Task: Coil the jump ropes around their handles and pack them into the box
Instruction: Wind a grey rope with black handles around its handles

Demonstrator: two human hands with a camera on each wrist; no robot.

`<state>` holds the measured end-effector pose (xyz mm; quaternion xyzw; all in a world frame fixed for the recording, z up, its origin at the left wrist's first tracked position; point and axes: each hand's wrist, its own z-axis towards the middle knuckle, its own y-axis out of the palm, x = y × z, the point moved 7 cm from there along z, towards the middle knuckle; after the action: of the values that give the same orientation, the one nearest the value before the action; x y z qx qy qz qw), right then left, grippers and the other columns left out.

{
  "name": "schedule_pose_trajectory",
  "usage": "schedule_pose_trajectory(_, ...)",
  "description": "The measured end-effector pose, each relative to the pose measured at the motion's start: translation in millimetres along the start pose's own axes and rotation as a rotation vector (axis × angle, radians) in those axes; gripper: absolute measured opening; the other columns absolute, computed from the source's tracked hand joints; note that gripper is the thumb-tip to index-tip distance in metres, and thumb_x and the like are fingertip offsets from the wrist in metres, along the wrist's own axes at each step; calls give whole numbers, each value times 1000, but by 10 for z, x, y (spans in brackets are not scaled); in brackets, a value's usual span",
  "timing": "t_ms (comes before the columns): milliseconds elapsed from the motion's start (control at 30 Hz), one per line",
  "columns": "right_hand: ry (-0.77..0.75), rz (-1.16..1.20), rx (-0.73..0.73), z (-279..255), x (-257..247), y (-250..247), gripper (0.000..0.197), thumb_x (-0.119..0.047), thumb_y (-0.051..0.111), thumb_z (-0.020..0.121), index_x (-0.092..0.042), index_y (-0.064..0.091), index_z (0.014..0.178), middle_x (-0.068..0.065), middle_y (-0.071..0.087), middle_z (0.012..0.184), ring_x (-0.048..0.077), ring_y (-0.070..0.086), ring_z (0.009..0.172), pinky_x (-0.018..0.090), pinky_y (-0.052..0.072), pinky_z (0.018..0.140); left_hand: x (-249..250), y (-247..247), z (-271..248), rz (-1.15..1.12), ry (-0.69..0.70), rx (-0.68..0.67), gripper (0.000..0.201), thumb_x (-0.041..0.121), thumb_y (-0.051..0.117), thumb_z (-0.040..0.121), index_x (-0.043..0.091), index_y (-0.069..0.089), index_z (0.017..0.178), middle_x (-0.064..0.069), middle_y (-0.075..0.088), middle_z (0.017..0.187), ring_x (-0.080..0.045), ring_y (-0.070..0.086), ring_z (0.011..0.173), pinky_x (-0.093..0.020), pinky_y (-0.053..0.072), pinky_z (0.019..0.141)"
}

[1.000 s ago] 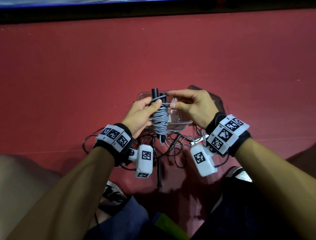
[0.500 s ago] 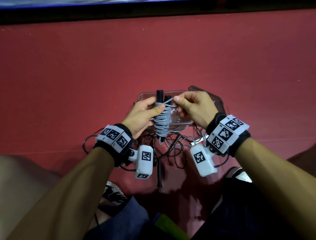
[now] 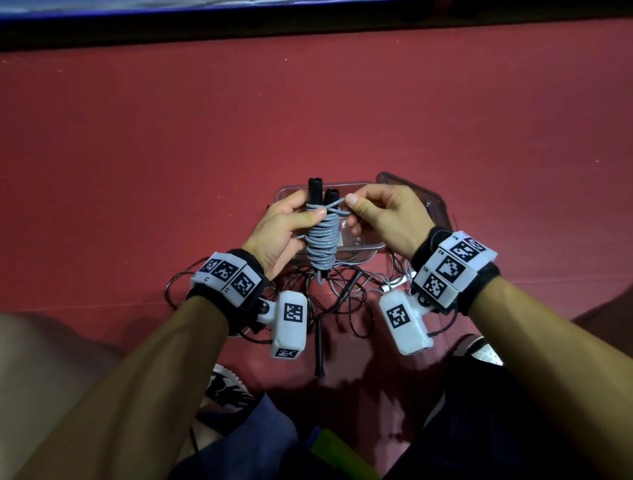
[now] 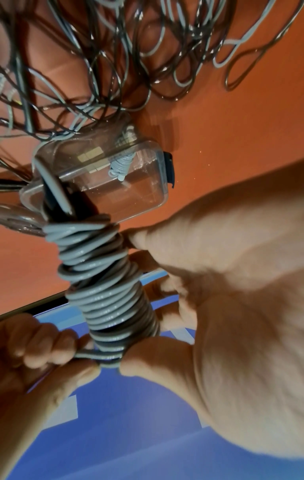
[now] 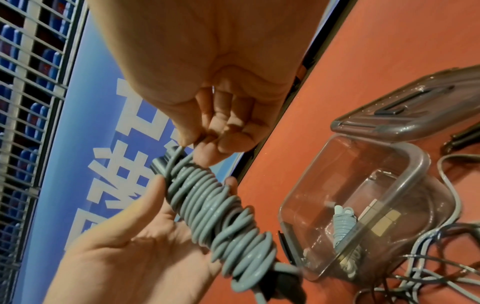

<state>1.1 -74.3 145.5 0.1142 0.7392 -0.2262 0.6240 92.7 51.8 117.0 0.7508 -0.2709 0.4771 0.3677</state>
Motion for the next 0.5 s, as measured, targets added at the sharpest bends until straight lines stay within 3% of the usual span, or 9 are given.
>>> schedule_pose_trajectory(133, 41, 56, -10, -15, -27, 0, 22, -10, 60, 99, -5, 64, 77, 10, 62, 66, 9, 56, 48, 18, 47, 48, 19, 8, -1, -40, 26, -7, 40, 3, 58, 88, 3, 59, 128, -15, 69, 112, -26, 68, 101, -40, 57, 89)
schedule_pose_trajectory(300, 54, 34, 0, -11, -6, -5, 24, -11, 63, 97, -10, 64, 72, 7, 62, 63, 11, 54, 48, 23, 45, 50, 40, 10, 4, -22, 36, 22, 44, 3, 62, 77, 0, 60, 121, -17, 66, 107, -26, 66, 95, -37, 56, 86)
schedule_pose_trajectory(400, 71, 1, 17, 8, 52, -14, 26, -13, 66, 95, -12, 62, 70, 2, 63, 60, 13, 54, 49, 28, 45, 54, 29, 25, -2, 22, 53, 27, 42, 2, 64, 74, -3, 61, 116, -19, 64, 104, -29, 61, 97, -43, 50, 93)
schedule_pose_trajectory(500, 71, -30, 33, 31, 102, -24, 27, -18, 71, 92, -14, 62, 66, 3, 65, 61, 18, 56, 53, 33, 48, 60, 41, 26, -6, 130, 65, 26, 36, 12, 71, 68, 2, 62, 102, -14, 61, 95, -25, 55, 92, -41, 42, 90)
